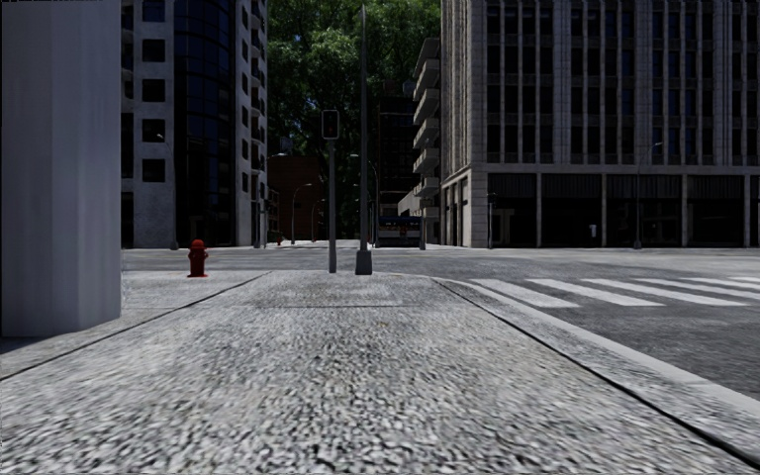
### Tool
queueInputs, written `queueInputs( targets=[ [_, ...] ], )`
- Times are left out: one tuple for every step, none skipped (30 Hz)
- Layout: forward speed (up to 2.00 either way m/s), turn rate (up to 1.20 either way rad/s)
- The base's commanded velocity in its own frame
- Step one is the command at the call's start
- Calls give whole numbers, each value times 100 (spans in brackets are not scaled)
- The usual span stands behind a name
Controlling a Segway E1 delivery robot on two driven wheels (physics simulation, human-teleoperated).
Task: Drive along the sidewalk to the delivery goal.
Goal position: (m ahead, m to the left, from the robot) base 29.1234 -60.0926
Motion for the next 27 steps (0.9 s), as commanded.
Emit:
queueInputs(
  targets=[
    [200,0],
    [200,0],
    [200,0],
    [200,0],
    [200,0],
    [200,0],
    [200,0],
    [200,0],
    [200,0],
    [200,0],
    [200,0],
    [200,0],
    [200,0],
    [200,0],
    [200,0],
    [200,0],
    [200,0],
    [200,0],
    [200,0],
    [200,0],
    [200,0],
    [200,0],
    [200,0],
    [200,0],
    [200,0],
    [200,0],
    [200,-4]
  ],
)
